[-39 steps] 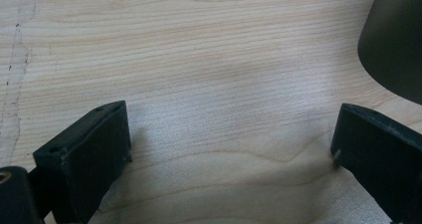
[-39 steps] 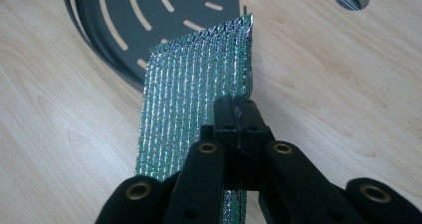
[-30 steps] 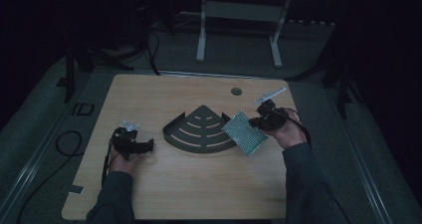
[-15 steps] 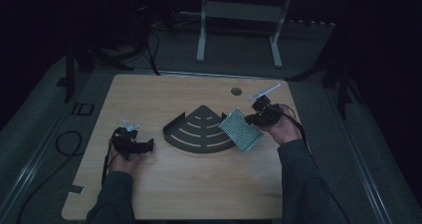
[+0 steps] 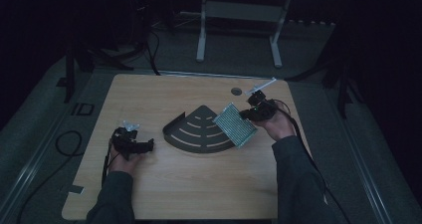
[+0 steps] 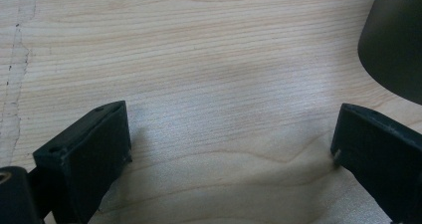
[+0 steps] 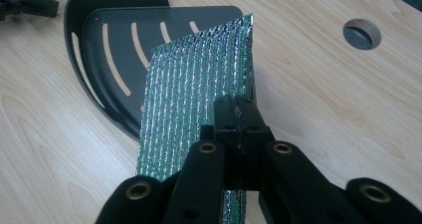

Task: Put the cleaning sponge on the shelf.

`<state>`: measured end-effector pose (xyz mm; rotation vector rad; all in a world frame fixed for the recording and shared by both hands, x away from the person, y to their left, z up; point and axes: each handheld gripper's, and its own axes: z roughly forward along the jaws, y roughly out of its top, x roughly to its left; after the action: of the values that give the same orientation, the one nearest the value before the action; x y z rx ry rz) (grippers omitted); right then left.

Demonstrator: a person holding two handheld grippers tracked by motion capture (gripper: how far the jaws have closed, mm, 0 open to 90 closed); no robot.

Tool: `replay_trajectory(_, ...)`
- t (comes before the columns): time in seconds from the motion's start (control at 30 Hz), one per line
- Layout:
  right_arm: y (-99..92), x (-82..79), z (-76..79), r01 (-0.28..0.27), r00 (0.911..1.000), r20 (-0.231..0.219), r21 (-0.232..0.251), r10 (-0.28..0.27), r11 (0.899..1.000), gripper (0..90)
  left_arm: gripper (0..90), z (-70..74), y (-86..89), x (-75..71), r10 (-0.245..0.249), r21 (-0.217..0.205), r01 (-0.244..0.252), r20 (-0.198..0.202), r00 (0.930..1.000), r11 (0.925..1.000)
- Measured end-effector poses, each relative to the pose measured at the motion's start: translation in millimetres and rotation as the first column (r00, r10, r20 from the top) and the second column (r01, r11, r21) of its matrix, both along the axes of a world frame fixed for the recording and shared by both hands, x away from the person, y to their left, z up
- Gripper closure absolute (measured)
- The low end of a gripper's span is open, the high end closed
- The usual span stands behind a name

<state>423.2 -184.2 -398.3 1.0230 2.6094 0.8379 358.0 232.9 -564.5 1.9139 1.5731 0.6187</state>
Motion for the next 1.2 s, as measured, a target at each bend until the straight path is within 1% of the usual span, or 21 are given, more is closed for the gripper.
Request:
replay_trajectory(0.2, 4.7, 3.9, 0.9, 0.004, 0.9999, 0.015, 0.008, -0.004, 1.0, 89.9, 2.5, 0.0, 0.0, 0.0, 0.0, -0.001, 0.0, 0.0, 1.0, 1.0)
replay_trajectory(0.27, 5.8, 5.4, 0.9, 0.007, 0.9999, 0.013, 0.017, -0.007, 1.0, 89.9, 2.5, 0.0, 0.0, 0.0, 0.0, -0.001, 0.0, 0.0, 1.0, 1.0)
replay_trajectory(0.43, 10.3, 8.3, -0.2, 0.006, 0.9998, 0.017, 0.013, -0.007, 1.0, 89.9, 2.5, 0.0, 0.0, 0.0, 0.0, -0.001, 0.0, 0.0, 1.0, 1.0)
replay_trajectory(0.67, 14.4, 11.1, -1.8, 0.002, 0.9999, 0.01, 0.014, -0.002, 1.0, 89.9, 2.5, 0.0, 0.0, 0.0, 0.0, -0.001, 0.0, 0.0, 1.0, 1.0)
replay_trajectory(0.7, 17.3, 13.6, -3.9, -0.002, 1.0, 0.007, 0.002, 0.002, 1.0, 89.9, 2.5, 0.0, 0.0, 0.0, 0.0, -0.001, 0.0, 0.0, 1.0, 1.0)
replay_trajectory(0.77, 19.4, 16.8, -6.1, 0.001, 1.0, 0.004, -0.001, -0.001, 1.0, 89.9, 2.5, 0.0, 0.0, 0.0, 0.0, 0.0, 0.0, 0.0, 1.0, 1.0)
replay_trajectory(0.9, 22.2, 19.5, -9.0, 0.001, 1.0, -0.001, 0.002, -0.001, 1.0, 89.9, 2.5, 0.0, 0.0, 0.0, 0.0, 0.0, 0.0, 0.0, 1.0, 1.0)
replay_trajectory(1.2, 28.5, 23.9, -14.1, 0.002, 1.0, 0.003, 0.008, -0.002, 1.0, 89.9, 2.5, 0.0, -0.1, 0.1, 0.0, 0.0, 0.0, 0.0, 1.0, 1.0)
